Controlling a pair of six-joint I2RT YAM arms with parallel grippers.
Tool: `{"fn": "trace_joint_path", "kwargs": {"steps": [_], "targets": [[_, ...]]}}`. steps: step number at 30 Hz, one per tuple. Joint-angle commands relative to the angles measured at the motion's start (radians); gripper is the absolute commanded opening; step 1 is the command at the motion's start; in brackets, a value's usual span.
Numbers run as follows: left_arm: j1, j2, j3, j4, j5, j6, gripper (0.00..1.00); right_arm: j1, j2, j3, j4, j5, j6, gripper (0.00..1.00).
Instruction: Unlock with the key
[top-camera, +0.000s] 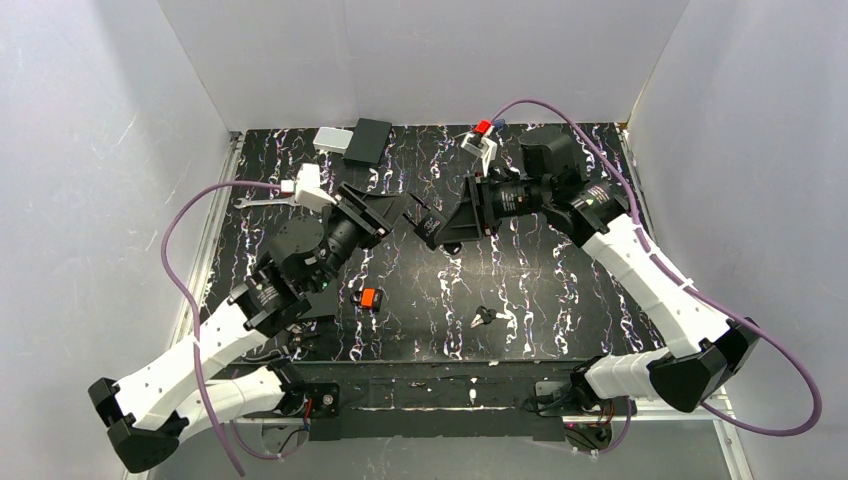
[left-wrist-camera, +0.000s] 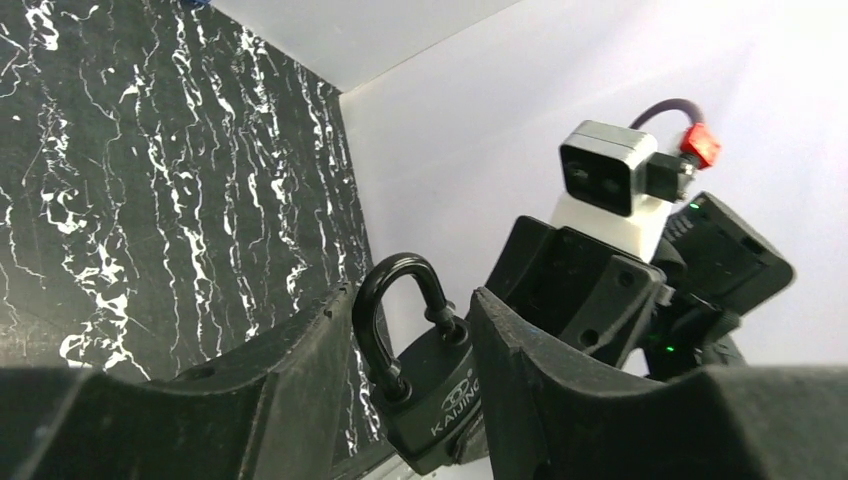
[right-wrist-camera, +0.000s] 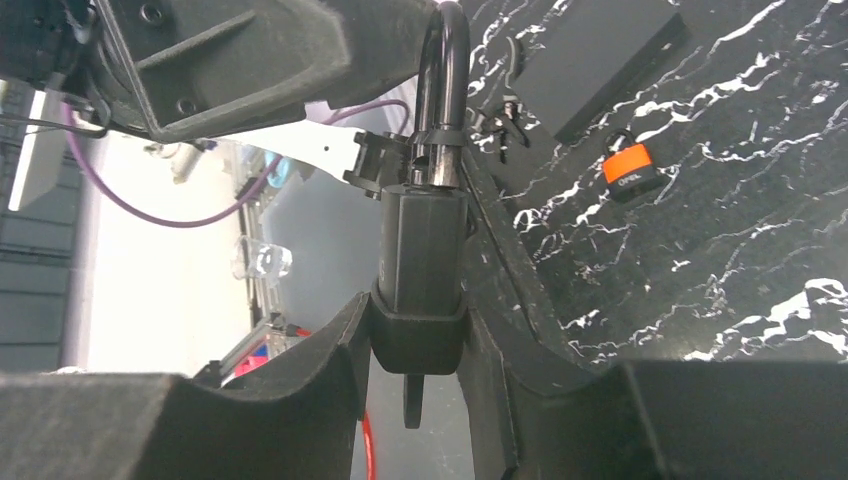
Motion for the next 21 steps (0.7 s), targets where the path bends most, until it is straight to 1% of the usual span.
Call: {"fn": "trace_joint_path", "kwargs": {"steps": [1, 4, 6, 8, 13, 16, 18, 21], "targets": [[0.001, 0.049, 0.072, -0.033, 0.017, 0.0, 0.44, 0.052, -0.007, 0.111, -0.052, 0.064, -0.113, 0.01], [0.001, 0.09, 0.117, -0.12, 0.033, -0.005, 0.41, 0.097, 0.012, 0.162, -0.12, 0.133, -0.172, 0.01], [0.001, 0.114, 0.136, -0.15, 0.051, 0.0, 0.4, 0.123, 0.026, 0.196, -0.159, 0.163, -0.208, 0.01], [0.001, 0.134, 0.15, -0.171, 0.071, 0.004, 0.36, 0.135, 0.037, 0.218, -0.185, 0.2, -0.226, 0.01], [0.001, 0.18, 0.207, -0.325, 0.085, -0.017, 0.28, 0.158, 0.02, 0.239, -0.192, 0.354, -0.264, 0.01], [0.001, 0.191, 0.222, -0.412, 0.078, -0.053, 0.26, 0.178, -0.001, 0.239, -0.182, 0.441, -0.291, 0.01], [0.001, 0.208, 0.252, -0.48, 0.079, -0.073, 0.24, 0.217, 0.0, 0.258, -0.203, 0.541, -0.322, 0.01], [0.004, 0.254, 0.327, -0.637, 0.093, -0.1, 0.24, 0.294, 0.003, 0.291, -0.226, 0.72, -0.37, 0.01]]}}
